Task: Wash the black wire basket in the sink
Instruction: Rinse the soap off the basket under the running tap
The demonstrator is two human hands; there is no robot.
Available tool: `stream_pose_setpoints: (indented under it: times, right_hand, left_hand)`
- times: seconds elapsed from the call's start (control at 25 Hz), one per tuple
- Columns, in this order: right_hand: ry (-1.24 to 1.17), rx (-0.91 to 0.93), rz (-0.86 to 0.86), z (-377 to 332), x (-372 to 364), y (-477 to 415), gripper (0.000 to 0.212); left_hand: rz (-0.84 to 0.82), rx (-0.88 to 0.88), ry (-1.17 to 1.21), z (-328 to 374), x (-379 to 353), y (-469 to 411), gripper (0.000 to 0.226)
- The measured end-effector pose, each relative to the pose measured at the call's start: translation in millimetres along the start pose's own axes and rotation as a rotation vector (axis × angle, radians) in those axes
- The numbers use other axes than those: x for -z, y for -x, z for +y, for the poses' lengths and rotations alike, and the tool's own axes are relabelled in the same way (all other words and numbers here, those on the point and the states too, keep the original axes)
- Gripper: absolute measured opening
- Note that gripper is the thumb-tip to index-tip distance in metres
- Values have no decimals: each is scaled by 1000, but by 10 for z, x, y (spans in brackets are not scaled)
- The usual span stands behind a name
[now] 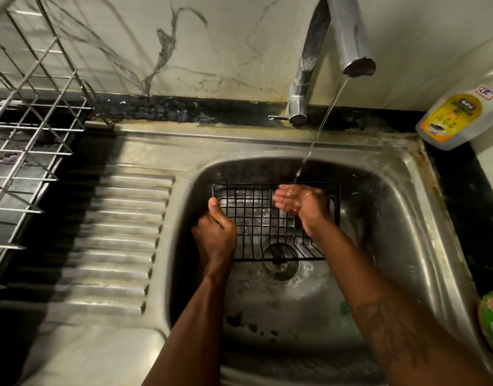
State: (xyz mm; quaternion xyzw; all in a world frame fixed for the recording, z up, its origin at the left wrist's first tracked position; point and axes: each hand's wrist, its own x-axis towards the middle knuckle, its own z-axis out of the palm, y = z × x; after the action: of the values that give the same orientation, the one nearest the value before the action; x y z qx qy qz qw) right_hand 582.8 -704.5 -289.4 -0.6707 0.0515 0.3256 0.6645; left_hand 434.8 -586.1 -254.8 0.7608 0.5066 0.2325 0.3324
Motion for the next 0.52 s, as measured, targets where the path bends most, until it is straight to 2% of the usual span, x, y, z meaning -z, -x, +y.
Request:
stream_pose_setpoints:
  times: [0.04, 0.08, 0.12, 0.24, 0.32, 0.36, 0.44, 0.52]
  right_hand:
    - [-141, 1, 27, 8, -30, -14, 20]
    - [-184, -14, 3, 35, -57, -7, 20]
    - [-113, -51, -70, 90, -61, 20, 19]
    - [358, -220, -399, 242, -7, 214, 18]
    - [445, -219, -470, 188, 45, 220, 22]
    - [396, -167, -415, 117, 48, 180, 22]
    - [140, -60, -182, -38, 35, 60, 17]
    - [-120, -55, -75, -65, -8, -40, 16]
  left_hand:
    - [13, -10, -19, 8, -1, 11, 68]
    - [26, -15, -37, 14, -6, 11, 68]
    - [29, -13, -49, 14, -17, 3, 67]
    - [-2, -6, -63, -8, -16, -7, 64]
    - [-11, 1, -47, 9, -4, 6, 62]
    - [-9, 6, -41, 15, -2, 4, 61]
    - [-3, 3, -52, 25, -4, 2, 60]
    - [-18, -4, -78, 33, -7, -11, 61]
